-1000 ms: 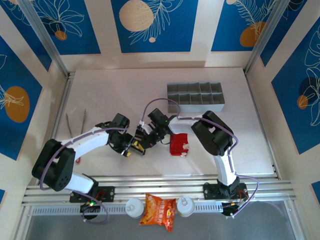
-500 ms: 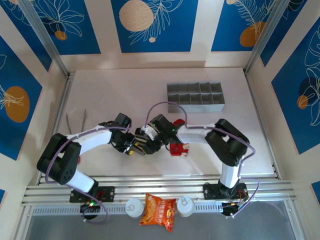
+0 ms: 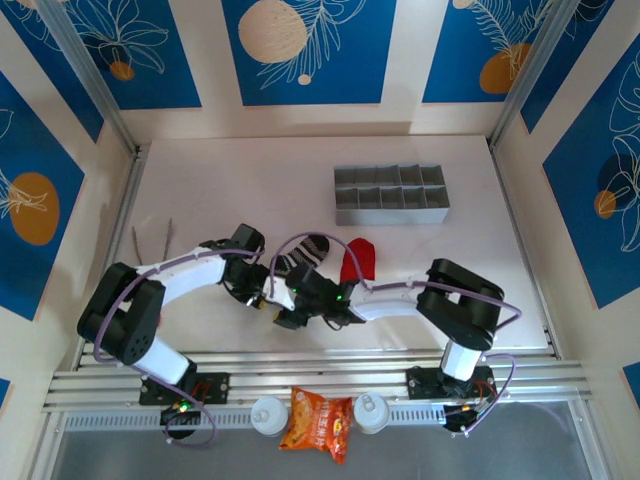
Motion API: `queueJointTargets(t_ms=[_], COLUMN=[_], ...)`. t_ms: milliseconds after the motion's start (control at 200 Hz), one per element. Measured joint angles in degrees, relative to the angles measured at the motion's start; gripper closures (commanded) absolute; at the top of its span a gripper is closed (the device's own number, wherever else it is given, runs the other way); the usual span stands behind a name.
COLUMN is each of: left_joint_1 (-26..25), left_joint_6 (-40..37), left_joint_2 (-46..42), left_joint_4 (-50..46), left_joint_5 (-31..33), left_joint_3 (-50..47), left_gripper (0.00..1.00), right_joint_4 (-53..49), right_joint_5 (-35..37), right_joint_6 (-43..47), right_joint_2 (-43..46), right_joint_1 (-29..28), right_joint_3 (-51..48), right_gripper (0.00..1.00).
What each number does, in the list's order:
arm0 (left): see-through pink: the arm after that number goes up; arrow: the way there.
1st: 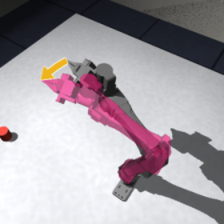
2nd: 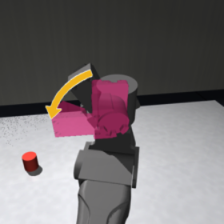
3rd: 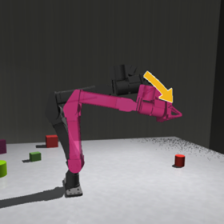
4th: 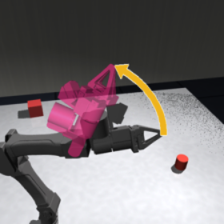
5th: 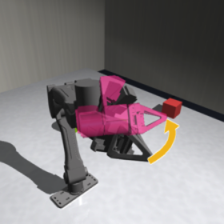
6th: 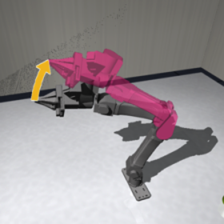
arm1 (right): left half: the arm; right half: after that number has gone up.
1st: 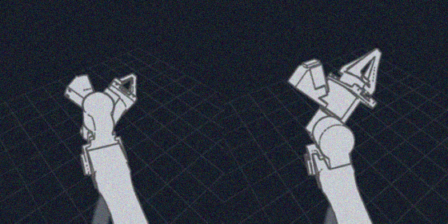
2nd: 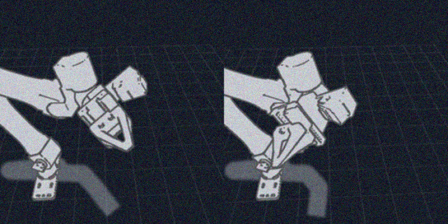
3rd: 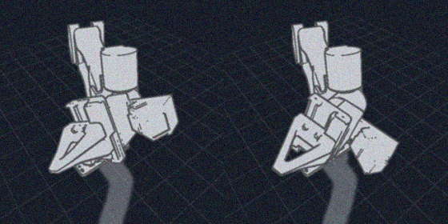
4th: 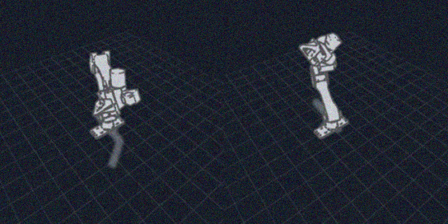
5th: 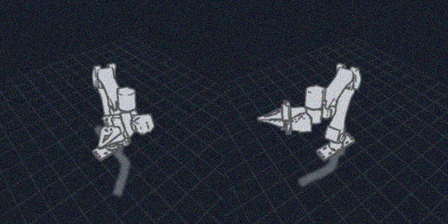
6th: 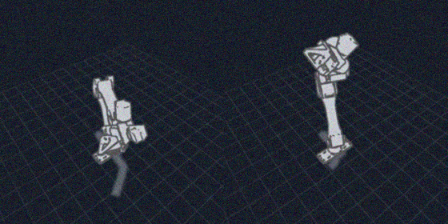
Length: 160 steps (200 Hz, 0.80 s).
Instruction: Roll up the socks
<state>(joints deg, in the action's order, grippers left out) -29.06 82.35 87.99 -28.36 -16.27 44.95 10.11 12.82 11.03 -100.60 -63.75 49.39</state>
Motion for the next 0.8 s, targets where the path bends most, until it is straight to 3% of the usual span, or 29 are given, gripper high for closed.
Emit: queueJointTargets(t_ms=[195, 315, 410, 510, 580, 800], left_joint_1=[0.0, 0.0, 0.0, 0.1, 0.2, 1.5], left_joint_6=[0.1, 0.3, 0.9, 2.1, 3.2, 5.5], left_joint_2=[0.0, 0.0, -0.1, -1.0, -2.3, -9.5], left_joint_4=[0.0, 0.0, 0.1, -0.3, -1.1, -3.5], left_joint_5=[-0.1, -0.2, -0.2, 0.3, 1.4, 3.9], left_joint_3=[0.0, 0.0, 0.0, 0.0, -0.2, -1.2], left_gripper=[0.64, 0.64, 0.64, 0.54, 0.48, 0.32], right_joint_4=[-1.0, -1.7, -2.2, -2.8, -2.6, 0.0], right_joint_5=[5.2, 7.7, 8.9, 8.9, 7.9, -2.5], right_joint_6=[1.6, 1.5, 1.4, 0.7, 0.2, -2.3], right_joint_2=[-4.0, -4.3, -4.5, -4.5, -4.5, -2.6], right_joint_1=[-0.4, -0.9, -1.0, -1.1, -1.0, 0.8], right_joint_3=[3.1, 3.6, 4.0, 4.5, 4.8, 4.8], right_gripper=[0.53, 0.64, 0.78, 0.94, 1.00, 1.00])
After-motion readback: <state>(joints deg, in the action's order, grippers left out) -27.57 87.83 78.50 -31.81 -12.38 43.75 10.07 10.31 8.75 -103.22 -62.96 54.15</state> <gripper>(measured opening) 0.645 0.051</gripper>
